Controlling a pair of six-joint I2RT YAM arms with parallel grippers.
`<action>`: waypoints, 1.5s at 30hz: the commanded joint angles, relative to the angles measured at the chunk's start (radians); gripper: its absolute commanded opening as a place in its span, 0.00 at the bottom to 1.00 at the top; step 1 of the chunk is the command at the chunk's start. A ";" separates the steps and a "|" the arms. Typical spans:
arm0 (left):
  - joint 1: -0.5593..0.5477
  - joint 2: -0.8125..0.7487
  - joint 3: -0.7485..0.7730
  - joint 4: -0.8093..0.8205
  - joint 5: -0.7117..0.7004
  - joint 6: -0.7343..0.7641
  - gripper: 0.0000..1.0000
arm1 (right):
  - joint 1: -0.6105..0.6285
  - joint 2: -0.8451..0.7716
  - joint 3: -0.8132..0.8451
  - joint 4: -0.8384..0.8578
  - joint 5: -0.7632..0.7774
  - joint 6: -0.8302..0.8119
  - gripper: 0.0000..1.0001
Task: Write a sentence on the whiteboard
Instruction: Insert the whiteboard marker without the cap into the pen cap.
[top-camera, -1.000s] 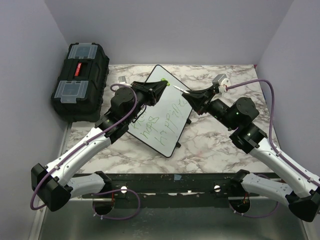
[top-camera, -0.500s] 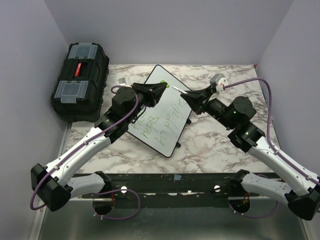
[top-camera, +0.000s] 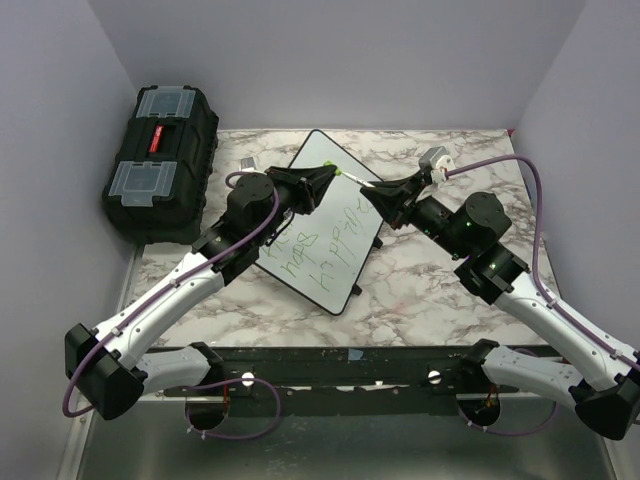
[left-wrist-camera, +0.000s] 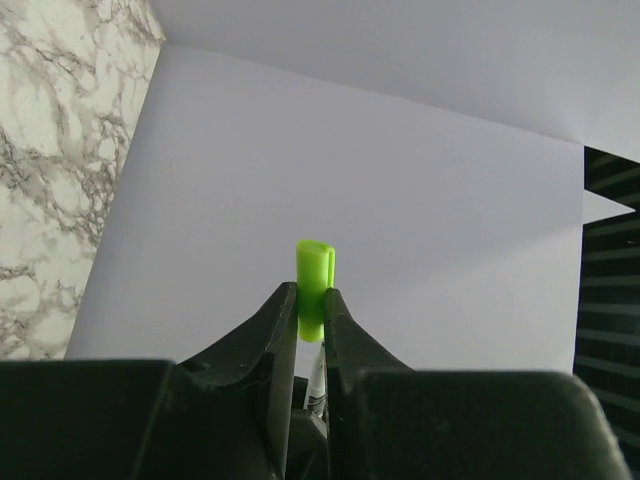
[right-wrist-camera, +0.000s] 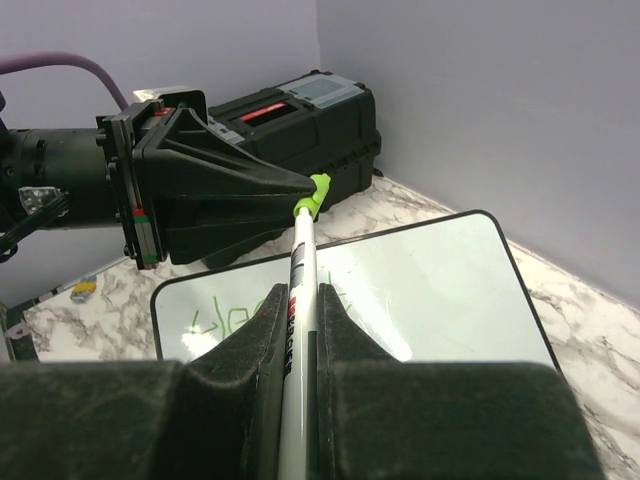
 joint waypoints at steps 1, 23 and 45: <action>0.002 0.008 0.013 -0.015 0.016 -0.047 0.00 | 0.010 0.012 0.019 0.024 -0.002 0.003 0.01; 0.003 0.043 0.020 0.033 0.116 -0.079 0.00 | 0.031 0.058 0.047 -0.013 0.068 -0.035 0.01; -0.010 0.078 0.025 0.159 0.171 -0.026 0.00 | 0.160 0.211 0.071 0.082 0.372 -0.103 0.01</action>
